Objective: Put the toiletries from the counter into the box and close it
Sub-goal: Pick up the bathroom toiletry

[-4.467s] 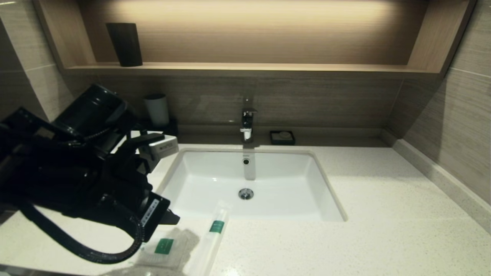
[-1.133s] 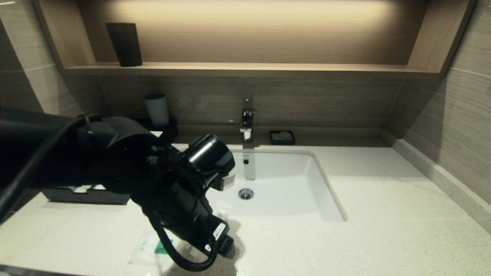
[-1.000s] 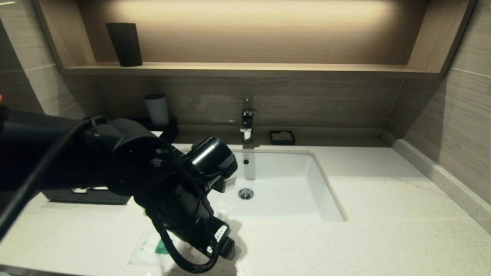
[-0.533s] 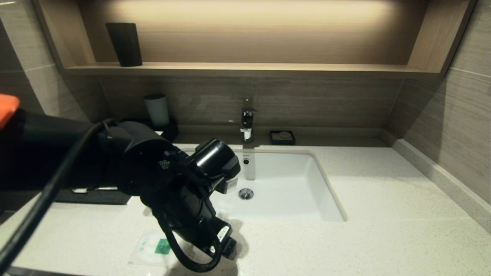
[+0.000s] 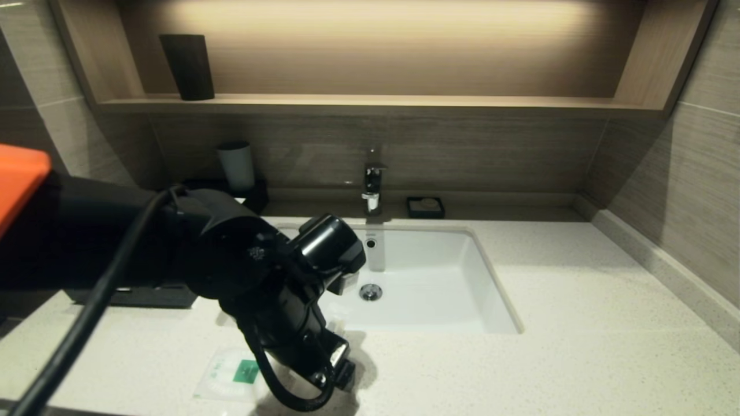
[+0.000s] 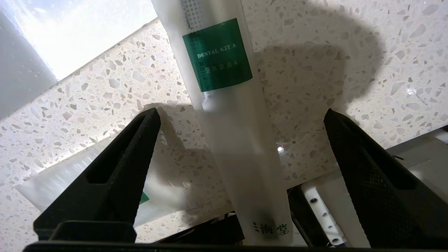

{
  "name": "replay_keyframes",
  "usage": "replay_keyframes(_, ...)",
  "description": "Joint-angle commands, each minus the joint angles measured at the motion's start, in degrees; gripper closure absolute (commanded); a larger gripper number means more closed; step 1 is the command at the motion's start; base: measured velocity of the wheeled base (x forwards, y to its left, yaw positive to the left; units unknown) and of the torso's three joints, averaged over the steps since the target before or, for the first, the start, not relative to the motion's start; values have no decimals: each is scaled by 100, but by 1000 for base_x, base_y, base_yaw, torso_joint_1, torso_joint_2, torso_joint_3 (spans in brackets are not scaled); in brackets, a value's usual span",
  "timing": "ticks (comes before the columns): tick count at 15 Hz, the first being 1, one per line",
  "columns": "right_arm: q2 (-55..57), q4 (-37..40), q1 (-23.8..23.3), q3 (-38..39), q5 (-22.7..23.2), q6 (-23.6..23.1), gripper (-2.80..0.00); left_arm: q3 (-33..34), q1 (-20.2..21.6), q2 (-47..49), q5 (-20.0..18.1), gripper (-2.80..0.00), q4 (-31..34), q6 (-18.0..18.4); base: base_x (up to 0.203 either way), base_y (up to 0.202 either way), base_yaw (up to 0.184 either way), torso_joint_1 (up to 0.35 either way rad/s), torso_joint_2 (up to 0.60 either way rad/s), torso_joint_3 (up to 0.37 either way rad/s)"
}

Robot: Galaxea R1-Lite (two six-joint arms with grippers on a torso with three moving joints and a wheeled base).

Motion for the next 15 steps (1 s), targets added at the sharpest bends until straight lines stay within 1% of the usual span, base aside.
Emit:
replay_keyframes(1,0,-2,0,0,0,-6,0,17,-14,28,40,-280,25,-6,0,0,0,0,0,0)
replay_keyframes(9,0,-2,0,0,0,-4,0,-1,-66,54,66,-280,17,-6,0,0,0,0,0,0)
replay_keyframes(13,0,-2,0,0,0,-4,0,17,-163,54,330,-280,17,-6,0,0,0,0,0,0)
replay_keyframes(15,0,-2,0,0,0,-4,0,16,-172,71,356,-280,17,-6,0,0,0,0,0,0)
